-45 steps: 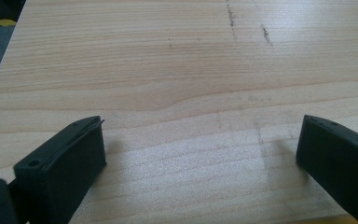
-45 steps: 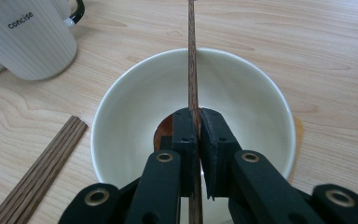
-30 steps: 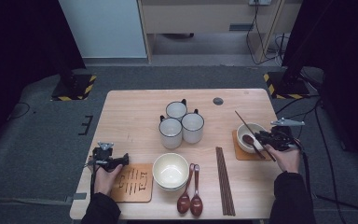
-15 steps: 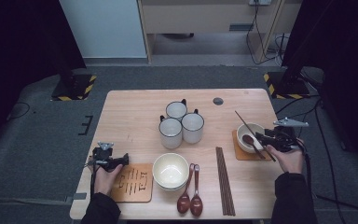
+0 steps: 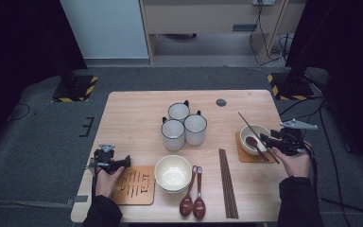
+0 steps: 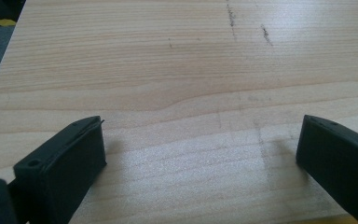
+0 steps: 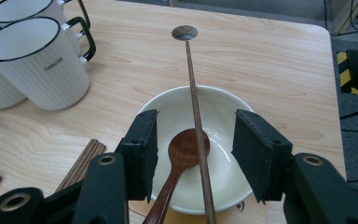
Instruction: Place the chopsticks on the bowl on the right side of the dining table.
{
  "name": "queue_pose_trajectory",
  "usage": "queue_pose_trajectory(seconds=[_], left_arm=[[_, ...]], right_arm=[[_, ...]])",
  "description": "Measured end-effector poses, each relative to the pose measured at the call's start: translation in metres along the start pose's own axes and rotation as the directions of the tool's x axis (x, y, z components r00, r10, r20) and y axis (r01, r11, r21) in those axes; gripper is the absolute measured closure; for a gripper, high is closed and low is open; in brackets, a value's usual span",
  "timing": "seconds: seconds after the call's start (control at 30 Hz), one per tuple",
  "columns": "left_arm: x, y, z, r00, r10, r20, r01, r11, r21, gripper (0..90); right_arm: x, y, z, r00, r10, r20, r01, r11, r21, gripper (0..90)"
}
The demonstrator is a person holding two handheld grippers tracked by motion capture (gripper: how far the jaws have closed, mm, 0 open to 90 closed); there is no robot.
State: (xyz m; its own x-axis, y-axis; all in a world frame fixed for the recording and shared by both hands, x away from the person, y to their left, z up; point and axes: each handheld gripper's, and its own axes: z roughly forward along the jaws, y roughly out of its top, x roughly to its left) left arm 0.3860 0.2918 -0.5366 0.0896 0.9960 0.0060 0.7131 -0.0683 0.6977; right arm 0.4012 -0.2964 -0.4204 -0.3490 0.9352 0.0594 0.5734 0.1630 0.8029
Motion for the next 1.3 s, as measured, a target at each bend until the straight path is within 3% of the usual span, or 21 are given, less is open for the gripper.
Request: queue_pose_trajectory(seconds=[0.9, 1.3], left_arm=[[0.0, 0.0, 0.0, 1.0, 0.0, 0.0, 0.0, 1.0, 0.0, 0.4], [0.0, 0.0, 0.0, 1.0, 0.0, 0.0, 0.0, 1.0, 0.0, 0.4]], right_arm=[[0.028, -0.006, -0.022, 0.9996, -0.023, -0.017, 0.023, 0.999, -0.031, 46.1], [0.041, -0.01, -0.028, 0.9986, -0.021, -0.048, 0.018, 0.999, -0.043, 46.0]])
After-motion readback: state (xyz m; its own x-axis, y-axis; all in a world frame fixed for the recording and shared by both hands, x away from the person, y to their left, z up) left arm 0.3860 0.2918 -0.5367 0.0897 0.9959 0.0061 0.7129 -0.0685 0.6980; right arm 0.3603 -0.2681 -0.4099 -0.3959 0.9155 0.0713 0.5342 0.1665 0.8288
